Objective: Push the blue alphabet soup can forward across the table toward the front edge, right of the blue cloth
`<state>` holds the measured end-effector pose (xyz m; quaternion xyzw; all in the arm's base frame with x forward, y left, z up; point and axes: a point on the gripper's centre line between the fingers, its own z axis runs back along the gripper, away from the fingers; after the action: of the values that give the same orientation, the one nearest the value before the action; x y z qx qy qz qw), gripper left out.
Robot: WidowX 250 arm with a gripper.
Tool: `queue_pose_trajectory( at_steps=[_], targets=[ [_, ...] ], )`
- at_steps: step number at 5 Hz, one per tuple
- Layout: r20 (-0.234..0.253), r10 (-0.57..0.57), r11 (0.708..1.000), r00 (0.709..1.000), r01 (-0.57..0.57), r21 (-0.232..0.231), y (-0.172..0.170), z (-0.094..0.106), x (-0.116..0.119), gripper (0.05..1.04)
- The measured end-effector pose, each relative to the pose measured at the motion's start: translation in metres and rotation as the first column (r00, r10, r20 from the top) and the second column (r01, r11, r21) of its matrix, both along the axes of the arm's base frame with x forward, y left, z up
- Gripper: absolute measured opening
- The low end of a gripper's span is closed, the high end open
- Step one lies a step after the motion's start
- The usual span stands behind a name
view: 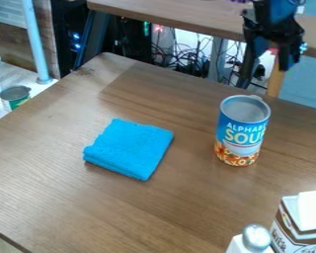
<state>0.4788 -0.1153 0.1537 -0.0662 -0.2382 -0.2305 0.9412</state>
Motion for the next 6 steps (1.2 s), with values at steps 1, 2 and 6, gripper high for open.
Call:
queue_pose_trajectory(
  at_steps=[1, 2, 6],
  targets=[
    [0.043, -0.009, 1.000, 0.999, 0.008, 0.022, -0.015, -0.012, 0.008, 1.000],
    [0.065, -0.012, 0.999, 0.998, 0.009, 0.050, -0.023, -0.025, 0.013, 1.000],
    [0.017, 0.051, 0.992, 0.999, -0.053, 0.112, -0.026, -0.076, -0.025, 1.000]
  ],
)
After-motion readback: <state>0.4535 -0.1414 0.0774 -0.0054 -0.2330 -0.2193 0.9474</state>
